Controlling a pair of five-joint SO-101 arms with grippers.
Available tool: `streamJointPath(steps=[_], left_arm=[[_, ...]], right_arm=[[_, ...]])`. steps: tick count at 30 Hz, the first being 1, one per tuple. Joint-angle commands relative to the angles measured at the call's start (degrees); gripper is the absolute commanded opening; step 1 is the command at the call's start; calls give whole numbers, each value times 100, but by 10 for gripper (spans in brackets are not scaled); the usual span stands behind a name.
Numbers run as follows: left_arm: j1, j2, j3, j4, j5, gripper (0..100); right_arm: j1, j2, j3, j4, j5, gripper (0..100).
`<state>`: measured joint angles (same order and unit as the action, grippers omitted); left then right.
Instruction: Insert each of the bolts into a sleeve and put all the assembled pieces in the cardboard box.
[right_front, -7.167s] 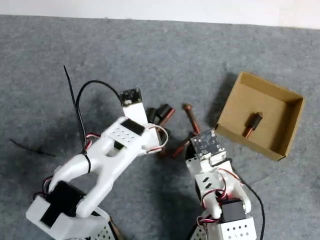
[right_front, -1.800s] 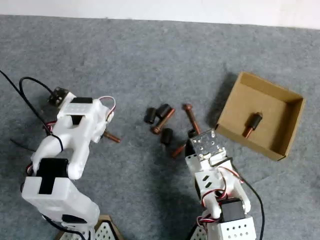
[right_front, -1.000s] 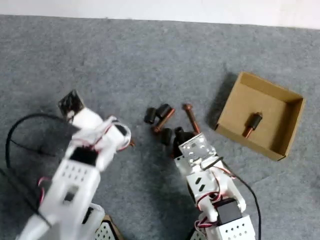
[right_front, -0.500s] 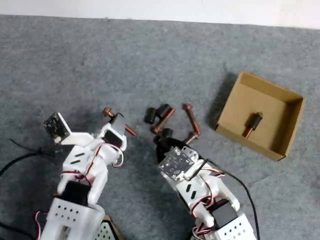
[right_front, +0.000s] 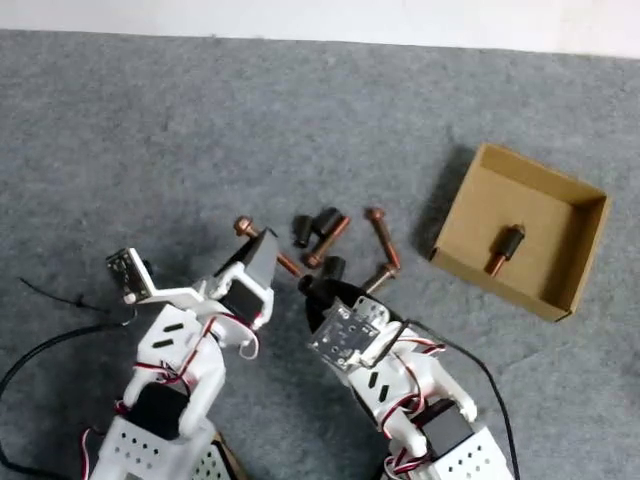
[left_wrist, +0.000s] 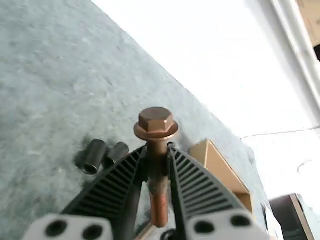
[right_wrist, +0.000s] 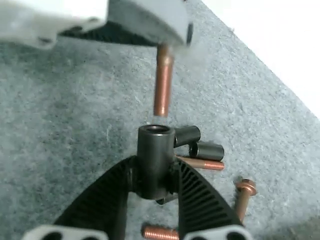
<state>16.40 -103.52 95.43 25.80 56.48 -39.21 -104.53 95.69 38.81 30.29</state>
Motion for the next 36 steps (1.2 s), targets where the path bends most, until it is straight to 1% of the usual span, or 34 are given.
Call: streamJointPath(steps=[1, 10, 15, 18, 28, 36], left_arm=[[-198, -127, -198, -141, -18, 6], [303, -127, -180, -132, -35, 6], [321, -127, -180, -132, -18, 6], [321, -127, -189, -132, -18, 6], [356, -127, -215, -132, -18, 6], [690, -127, -224, -123, -35, 6]], right_arm=[[-31, -75, 831, -136, 97, 5], [-22, -75, 831, -145, 105, 5], [-4, -75, 831, -145, 105, 5], [163, -75, 831, -171, 105, 5], [171, -75, 831, -207, 105, 5], [163, -75, 831, -198, 105, 5]])
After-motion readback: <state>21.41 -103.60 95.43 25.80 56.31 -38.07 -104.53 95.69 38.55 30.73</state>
